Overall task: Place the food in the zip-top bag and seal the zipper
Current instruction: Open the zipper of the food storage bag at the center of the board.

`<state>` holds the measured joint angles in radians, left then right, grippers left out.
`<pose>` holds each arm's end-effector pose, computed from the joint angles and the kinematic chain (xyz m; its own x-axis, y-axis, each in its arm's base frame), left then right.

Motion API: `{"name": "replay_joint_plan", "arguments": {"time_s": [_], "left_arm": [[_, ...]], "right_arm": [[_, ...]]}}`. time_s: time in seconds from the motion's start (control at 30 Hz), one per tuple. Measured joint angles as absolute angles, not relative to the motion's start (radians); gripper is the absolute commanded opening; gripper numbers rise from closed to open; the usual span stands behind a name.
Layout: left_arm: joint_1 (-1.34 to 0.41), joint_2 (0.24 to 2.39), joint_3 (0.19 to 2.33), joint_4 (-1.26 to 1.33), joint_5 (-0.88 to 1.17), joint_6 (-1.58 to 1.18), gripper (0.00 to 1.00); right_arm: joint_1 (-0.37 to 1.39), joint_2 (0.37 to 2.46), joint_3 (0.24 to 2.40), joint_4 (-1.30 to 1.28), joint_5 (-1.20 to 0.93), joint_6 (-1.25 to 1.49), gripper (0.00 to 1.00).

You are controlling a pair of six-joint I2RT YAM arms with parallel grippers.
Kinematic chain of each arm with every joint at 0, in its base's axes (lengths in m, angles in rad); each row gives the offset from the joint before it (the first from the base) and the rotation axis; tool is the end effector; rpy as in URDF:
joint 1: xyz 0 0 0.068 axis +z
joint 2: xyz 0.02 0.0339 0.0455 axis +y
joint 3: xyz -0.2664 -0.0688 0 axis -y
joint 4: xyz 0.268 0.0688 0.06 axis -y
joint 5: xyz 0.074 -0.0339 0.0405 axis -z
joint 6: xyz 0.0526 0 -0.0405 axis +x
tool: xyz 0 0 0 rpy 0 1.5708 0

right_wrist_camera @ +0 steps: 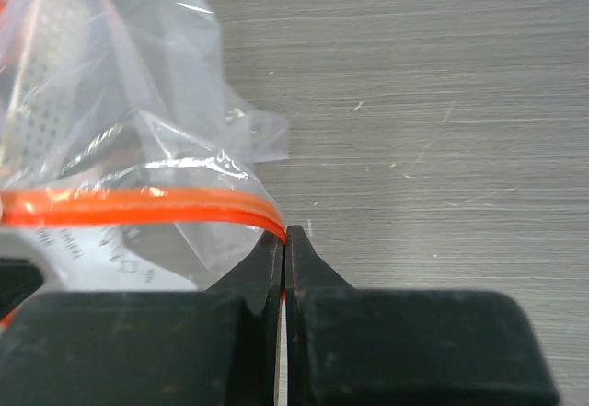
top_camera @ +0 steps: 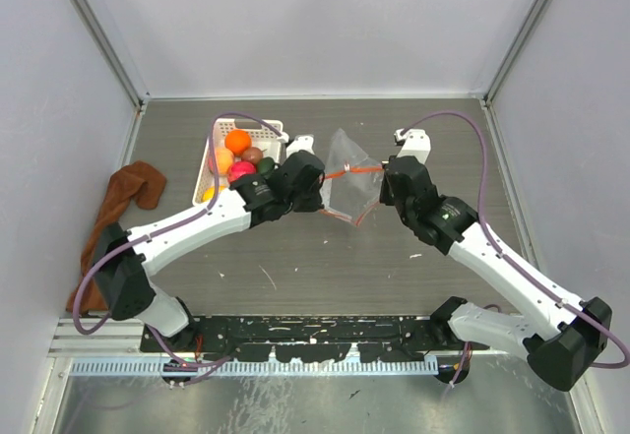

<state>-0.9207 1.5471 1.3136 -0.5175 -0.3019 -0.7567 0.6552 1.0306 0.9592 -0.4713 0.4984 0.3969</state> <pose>0.2419 -0.2923 0.2914 -0.7318 -0.1206 -0.6708 0.1734 0.9189 -0.3543 0.2195 0.1370 0.3206 -0.4591 0.0754 -0.8852 -0.0359 0.9940 0.1033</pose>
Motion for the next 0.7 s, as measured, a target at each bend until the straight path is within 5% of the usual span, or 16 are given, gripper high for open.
{"name": "replay_joint_plan", "arguments": {"time_s": [0.13,0.43,0.7], "left_arm": [[-0.920,1.525,1.338,-0.568,-0.299,-0.741,0.00],[-0.915,1.522,1.352,-0.573,-0.145,-0.774,0.00],[-0.915,1.522,1.347,-0.513,-0.066,-0.858,0.00]], "right_arm": [[0.655,1.051,0.993,-0.503,0.532,0.375,0.04],[0.655,1.085,0.992,-0.451,0.308,0.378,0.38],[0.655,1.076,0.907,-0.344,0.154,0.419,0.46]]}}
